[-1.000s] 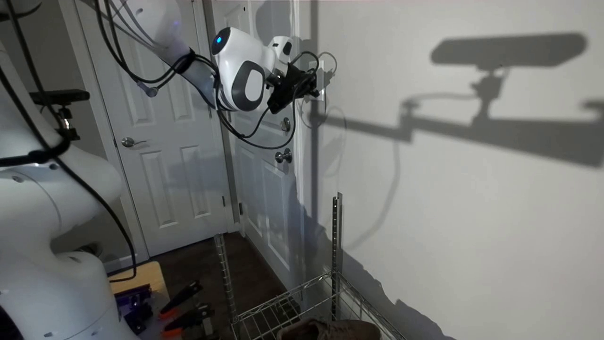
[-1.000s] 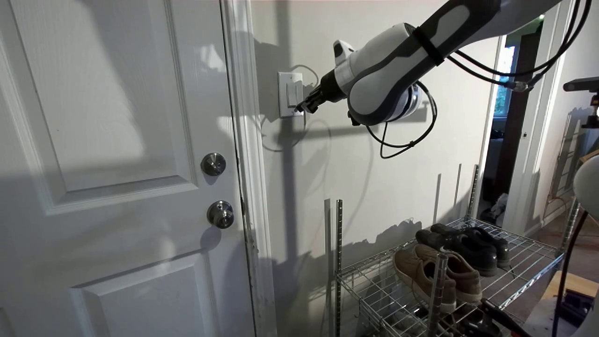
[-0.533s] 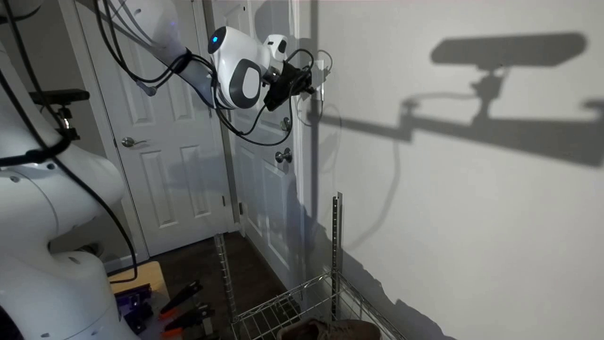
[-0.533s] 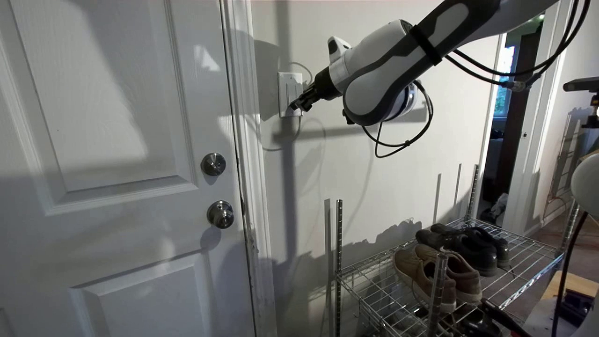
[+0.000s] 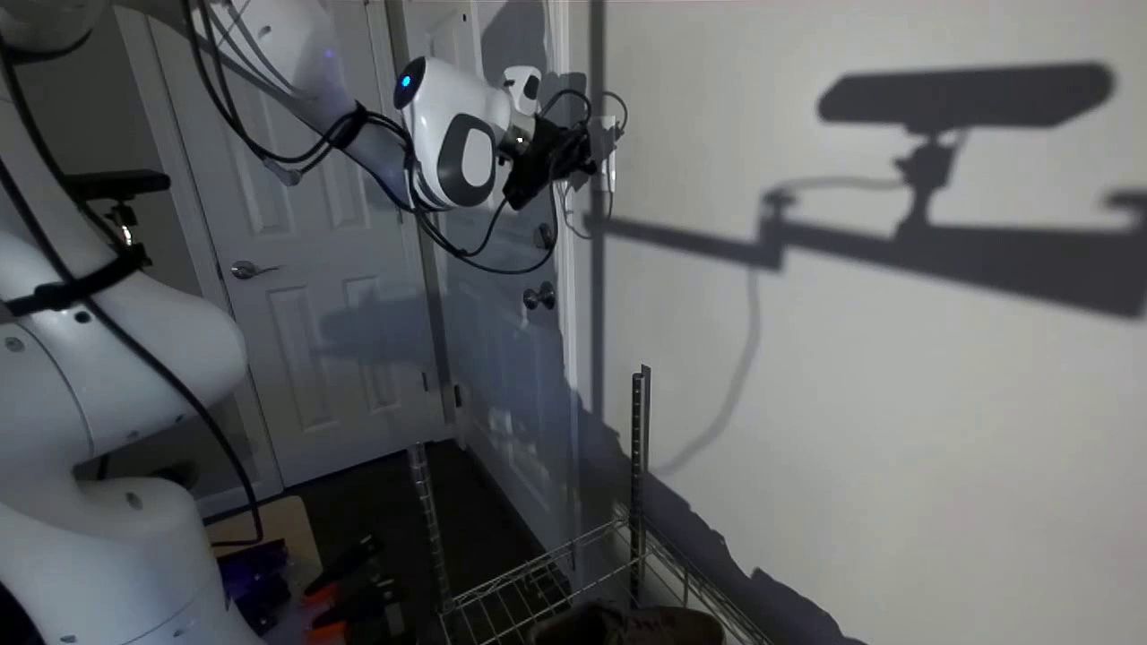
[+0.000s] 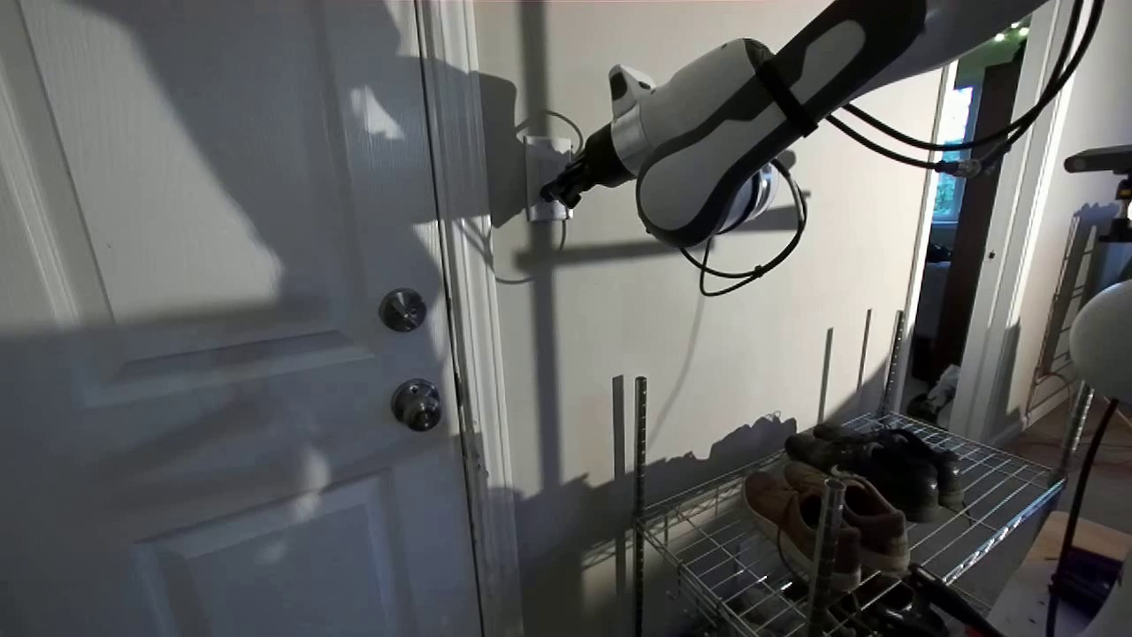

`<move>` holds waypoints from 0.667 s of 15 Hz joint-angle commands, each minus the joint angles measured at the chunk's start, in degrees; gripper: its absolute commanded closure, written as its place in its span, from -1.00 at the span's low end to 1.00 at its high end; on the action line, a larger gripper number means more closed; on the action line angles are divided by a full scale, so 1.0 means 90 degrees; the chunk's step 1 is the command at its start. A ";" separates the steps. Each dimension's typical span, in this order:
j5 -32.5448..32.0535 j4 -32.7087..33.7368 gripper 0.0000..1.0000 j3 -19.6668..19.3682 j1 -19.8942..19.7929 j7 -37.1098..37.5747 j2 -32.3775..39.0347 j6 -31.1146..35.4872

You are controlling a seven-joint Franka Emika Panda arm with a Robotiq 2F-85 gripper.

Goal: Switch off the light

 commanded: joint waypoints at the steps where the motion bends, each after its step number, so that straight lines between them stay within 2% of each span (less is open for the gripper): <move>1: 0.0092 0.0044 0.95 0.0859 -0.1055 0.0395 -0.0385 0.0063; 2: 0.0080 0.0060 0.94 0.1013 -0.1216 0.0524 -0.0498 0.0130; 4: 0.0129 -0.0051 0.94 0.1104 -0.1199 0.0761 -0.0526 0.0236; 7: 0.0196 -0.0420 0.96 0.0472 -0.0138 0.0936 -0.0073 0.0110; 10: 0.0232 -0.0557 0.94 0.0019 0.0532 0.1077 -0.0052 -0.0155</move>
